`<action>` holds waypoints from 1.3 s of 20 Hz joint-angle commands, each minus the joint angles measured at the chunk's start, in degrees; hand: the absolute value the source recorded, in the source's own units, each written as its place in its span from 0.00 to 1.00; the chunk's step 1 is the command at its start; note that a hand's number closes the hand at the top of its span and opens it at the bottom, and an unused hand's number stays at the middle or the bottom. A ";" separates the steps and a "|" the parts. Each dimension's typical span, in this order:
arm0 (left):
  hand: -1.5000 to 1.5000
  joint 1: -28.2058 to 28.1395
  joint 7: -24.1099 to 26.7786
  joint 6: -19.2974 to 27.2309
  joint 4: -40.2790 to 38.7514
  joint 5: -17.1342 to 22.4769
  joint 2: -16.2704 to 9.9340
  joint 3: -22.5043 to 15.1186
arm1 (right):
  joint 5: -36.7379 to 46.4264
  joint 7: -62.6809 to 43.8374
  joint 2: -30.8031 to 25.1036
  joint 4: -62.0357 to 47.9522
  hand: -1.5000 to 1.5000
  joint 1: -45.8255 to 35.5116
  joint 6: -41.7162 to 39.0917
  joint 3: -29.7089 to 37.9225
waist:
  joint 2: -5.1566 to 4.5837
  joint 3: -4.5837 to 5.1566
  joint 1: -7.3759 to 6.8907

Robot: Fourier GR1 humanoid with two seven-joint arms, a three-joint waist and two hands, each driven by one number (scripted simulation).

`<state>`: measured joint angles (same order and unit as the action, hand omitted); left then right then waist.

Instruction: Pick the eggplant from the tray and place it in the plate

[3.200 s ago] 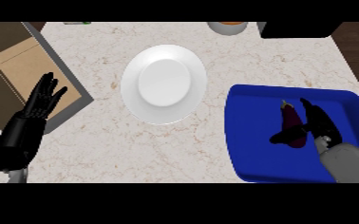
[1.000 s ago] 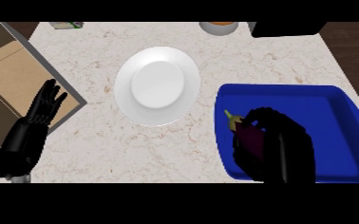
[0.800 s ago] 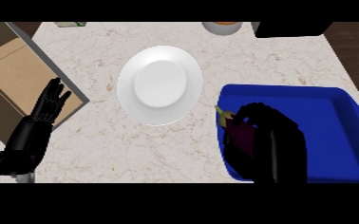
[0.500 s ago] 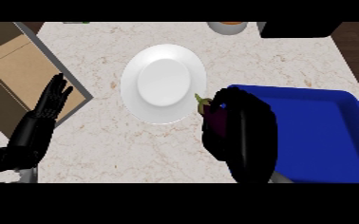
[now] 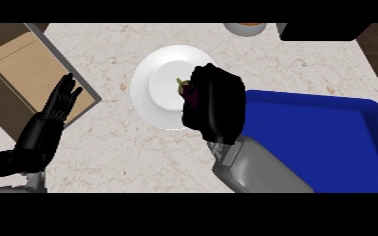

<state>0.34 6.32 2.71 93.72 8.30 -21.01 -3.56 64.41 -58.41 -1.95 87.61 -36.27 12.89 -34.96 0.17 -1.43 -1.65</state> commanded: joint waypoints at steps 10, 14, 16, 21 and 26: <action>0.50 1.69 -2.67 -0.54 -8.32 -0.81 2.90 -1.74 | -8.81 -2.19 1.93 -22.04 0.00 -11.28 20.35 6.05 | -1.95 1.46 -1.78; 0.50 1.80 -2.99 -0.27 -8.06 -2.03 3.50 -2.73 | -12.19 -3.85 1.93 -28.78 0.00 -13.88 22.36 5.91 | -1.77 1.48 -2.30; 0.50 0.88 -3.31 -0.63 -7.71 -1.19 3.66 -2.37 | -14.86 -2.06 1.93 -30.80 0.00 -14.33 24.80 7.91 | -1.98 1.46 -2.85; 0.50 1.29 -2.44 -1.03 -8.62 -1.69 4.53 -3.04 | -16.69 1.22 1.93 -31.83 0.00 -15.37 36.45 9.36 | -2.05 1.43 -2.19; 0.50 1.27 -3.27 -0.56 -7.93 -1.34 3.29 -0.44 | -19.69 4.83 1.93 -27.58 0.00 -11.66 48.04 10.65 | -1.32 1.36 -0.48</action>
<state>2.99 5.10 1.98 93.03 6.54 -19.08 -3.87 46.95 -53.34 -0.28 58.43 -49.38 49.59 -25.34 -0.48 -1.44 -3.29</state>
